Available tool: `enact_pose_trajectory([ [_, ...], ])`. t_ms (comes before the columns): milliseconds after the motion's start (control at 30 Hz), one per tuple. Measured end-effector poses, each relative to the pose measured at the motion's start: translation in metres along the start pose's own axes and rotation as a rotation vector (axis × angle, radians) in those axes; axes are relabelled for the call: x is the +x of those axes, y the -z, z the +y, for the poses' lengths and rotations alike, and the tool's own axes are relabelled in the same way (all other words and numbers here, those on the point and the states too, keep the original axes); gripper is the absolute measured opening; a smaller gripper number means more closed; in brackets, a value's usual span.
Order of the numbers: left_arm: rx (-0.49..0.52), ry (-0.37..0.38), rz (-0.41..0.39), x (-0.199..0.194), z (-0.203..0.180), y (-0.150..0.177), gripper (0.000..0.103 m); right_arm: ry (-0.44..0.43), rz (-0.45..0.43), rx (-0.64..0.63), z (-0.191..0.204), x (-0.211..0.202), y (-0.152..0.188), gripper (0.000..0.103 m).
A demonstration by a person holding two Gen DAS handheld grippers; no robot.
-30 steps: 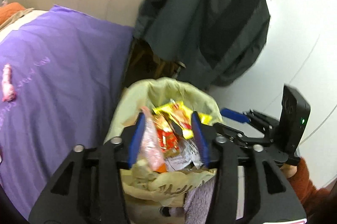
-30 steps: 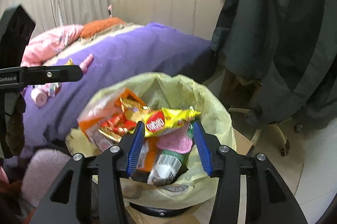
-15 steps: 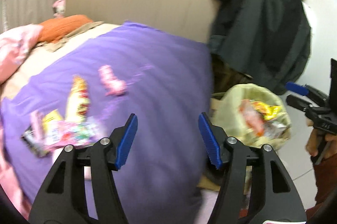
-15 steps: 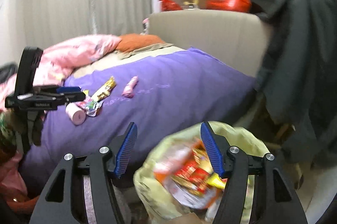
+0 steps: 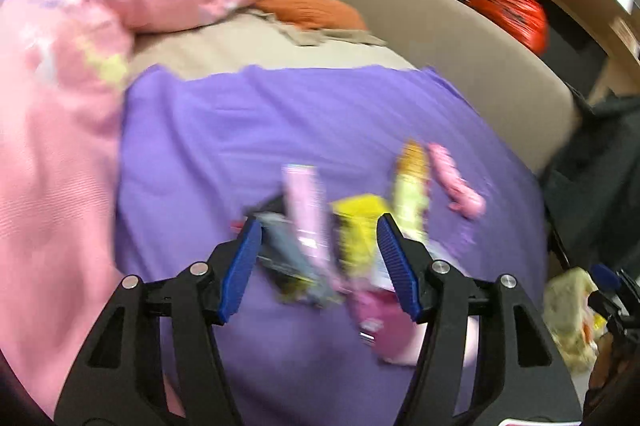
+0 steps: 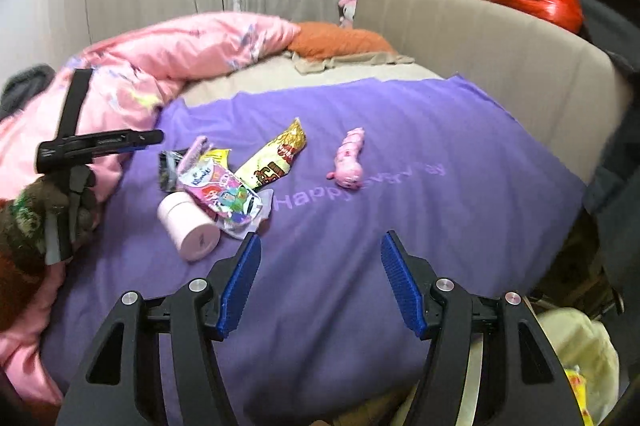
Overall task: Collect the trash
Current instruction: 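Grasp the black wrapper with the left gripper while the right grasps the gold-green snack bag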
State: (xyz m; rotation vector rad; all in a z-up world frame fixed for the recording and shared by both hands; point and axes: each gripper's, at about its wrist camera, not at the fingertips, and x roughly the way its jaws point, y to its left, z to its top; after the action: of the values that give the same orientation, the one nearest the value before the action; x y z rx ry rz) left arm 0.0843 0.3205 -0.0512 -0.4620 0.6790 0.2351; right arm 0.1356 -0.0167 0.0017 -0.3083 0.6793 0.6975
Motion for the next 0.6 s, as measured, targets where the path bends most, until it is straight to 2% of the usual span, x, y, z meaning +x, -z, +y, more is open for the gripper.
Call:
enact_pose_trajectory([
  [67, -0.013, -0.028, 0.021, 0.014, 0.016, 0.002, 0.057, -0.032, 0.011, -0.019, 0.018, 0.028, -0.015, 0.059],
  [133, -0.024, -0.002, 0.057, 0.028, 0.024, 0.003, 0.057, -0.074, 0.004, -0.008, 0.029, 0.051, -0.03, 0.059],
  [267, -0.013, 0.006, 0.081, 0.038, 0.015, 0.002, 0.057, -0.1, -0.008, 0.009, 0.049, 0.103, -0.059, 0.059],
  [433, 0.053, -0.029, 0.029, 0.026, -0.003, 0.002, 0.057, -0.093, 0.058, 0.112, 0.055, 0.184, -0.083, 0.057],
  [500, 0.047, -0.095, 0.009, 0.023, -0.001, 0.0, 0.057, -0.088, 0.089, 0.184, 0.05, 0.214, -0.087, 0.056],
  [567, 0.026, -0.154, -0.004, 0.021, 0.002, 0.0, 0.057, -0.117, 0.139, 0.22, 0.046, 0.238, -0.089, 0.047],
  [600, 0.015, -0.16, 0.001, 0.021, 0.004, 0.0, 0.057, -0.158, 0.159, 0.225, 0.046, 0.245, -0.089, 0.037],
])
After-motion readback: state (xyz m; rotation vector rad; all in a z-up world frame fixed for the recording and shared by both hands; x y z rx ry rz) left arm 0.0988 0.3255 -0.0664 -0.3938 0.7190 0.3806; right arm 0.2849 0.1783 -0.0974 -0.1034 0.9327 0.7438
